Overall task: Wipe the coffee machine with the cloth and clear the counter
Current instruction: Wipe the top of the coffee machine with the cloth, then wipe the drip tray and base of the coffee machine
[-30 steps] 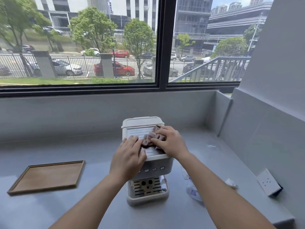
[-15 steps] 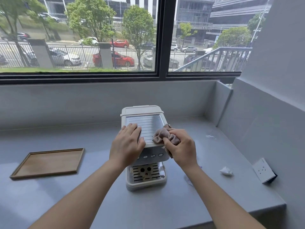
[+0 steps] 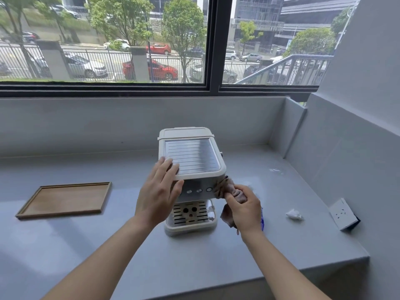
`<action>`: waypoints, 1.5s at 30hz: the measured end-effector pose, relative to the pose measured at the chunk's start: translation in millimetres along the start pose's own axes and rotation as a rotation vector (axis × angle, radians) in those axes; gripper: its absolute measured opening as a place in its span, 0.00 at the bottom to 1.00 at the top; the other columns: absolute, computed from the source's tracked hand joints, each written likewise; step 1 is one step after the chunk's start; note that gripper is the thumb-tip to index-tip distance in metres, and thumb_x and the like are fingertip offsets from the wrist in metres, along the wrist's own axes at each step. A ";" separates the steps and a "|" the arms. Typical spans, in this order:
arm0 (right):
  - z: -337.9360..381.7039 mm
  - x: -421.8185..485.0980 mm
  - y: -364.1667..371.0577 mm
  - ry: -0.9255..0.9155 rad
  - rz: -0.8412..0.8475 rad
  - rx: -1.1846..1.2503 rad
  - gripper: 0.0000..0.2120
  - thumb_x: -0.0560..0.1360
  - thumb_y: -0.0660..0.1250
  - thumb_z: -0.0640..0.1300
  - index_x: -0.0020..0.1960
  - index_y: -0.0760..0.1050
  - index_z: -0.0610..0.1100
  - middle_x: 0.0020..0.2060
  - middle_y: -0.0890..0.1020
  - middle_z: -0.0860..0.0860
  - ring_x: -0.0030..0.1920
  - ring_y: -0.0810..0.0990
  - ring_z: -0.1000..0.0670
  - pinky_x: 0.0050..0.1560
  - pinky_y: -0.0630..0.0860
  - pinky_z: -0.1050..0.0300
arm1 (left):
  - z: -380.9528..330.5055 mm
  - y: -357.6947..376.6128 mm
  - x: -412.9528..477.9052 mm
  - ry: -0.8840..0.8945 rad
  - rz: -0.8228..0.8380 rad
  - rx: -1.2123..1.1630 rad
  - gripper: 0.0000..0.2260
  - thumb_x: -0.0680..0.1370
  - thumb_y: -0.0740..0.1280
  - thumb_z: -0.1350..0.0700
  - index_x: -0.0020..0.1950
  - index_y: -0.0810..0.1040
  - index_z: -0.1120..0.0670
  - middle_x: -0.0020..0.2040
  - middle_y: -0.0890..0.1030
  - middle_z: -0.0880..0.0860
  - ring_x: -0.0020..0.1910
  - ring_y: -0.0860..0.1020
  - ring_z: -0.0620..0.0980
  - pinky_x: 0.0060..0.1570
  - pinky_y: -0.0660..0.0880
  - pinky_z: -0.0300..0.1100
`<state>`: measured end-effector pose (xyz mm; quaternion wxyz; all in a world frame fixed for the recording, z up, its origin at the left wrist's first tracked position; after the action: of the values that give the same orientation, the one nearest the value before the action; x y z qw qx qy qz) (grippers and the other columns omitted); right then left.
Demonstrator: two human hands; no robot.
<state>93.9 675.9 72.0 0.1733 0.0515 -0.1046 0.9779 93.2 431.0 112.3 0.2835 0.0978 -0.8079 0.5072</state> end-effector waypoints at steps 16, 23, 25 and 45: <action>-103.0 -5.5 30.3 -0.177 0.221 -0.211 0.14 0.72 0.72 0.42 0.50 0.81 0.60 0.53 0.80 0.56 0.57 0.76 0.60 0.57 0.74 0.57 | 48.0 126.3 -131.3 -0.477 0.305 0.021 0.29 0.82 0.54 0.41 0.79 0.56 0.54 0.78 0.61 0.49 0.77 0.59 0.47 0.74 0.61 0.44; -147.6 -20.8 48.6 -0.676 0.374 -0.456 0.11 0.71 0.74 0.43 0.53 0.82 0.48 0.64 0.77 0.55 0.72 0.68 0.50 0.71 0.65 0.58 | 57.0 144.2 -137.7 -0.490 0.249 0.032 0.29 0.81 0.54 0.42 0.79 0.55 0.52 0.77 0.63 0.48 0.75 0.62 0.47 0.73 0.64 0.47; -151.6 -17.4 47.6 -0.700 0.332 -0.439 0.14 0.71 0.74 0.42 0.57 0.81 0.47 0.63 0.78 0.55 0.71 0.69 0.51 0.70 0.67 0.57 | 58.5 145.0 -137.6 -0.487 0.237 0.035 0.29 0.81 0.54 0.42 0.79 0.56 0.52 0.76 0.65 0.48 0.74 0.64 0.48 0.72 0.65 0.48; -138.8 -8.5 54.6 -0.698 0.354 -0.545 0.06 0.72 0.71 0.41 0.48 0.79 0.48 0.55 0.80 0.57 0.59 0.77 0.52 0.59 0.72 0.61 | 62.5 155.3 -140.2 -0.495 0.234 0.062 0.35 0.76 0.41 0.33 0.79 0.51 0.50 0.76 0.65 0.49 0.76 0.60 0.48 0.76 0.59 0.46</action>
<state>73.7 653.9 -74.4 -0.0344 0.3109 -0.4163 0.8537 116.5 430.6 -104.8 0.0139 0.1334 -0.8425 0.5217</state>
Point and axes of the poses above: each hand's wrist, its own x-axis towards the middle knuckle, its own y-axis out of the palm, z = x × y, the point moved 1 cm from there along x, towards the middle knuckle
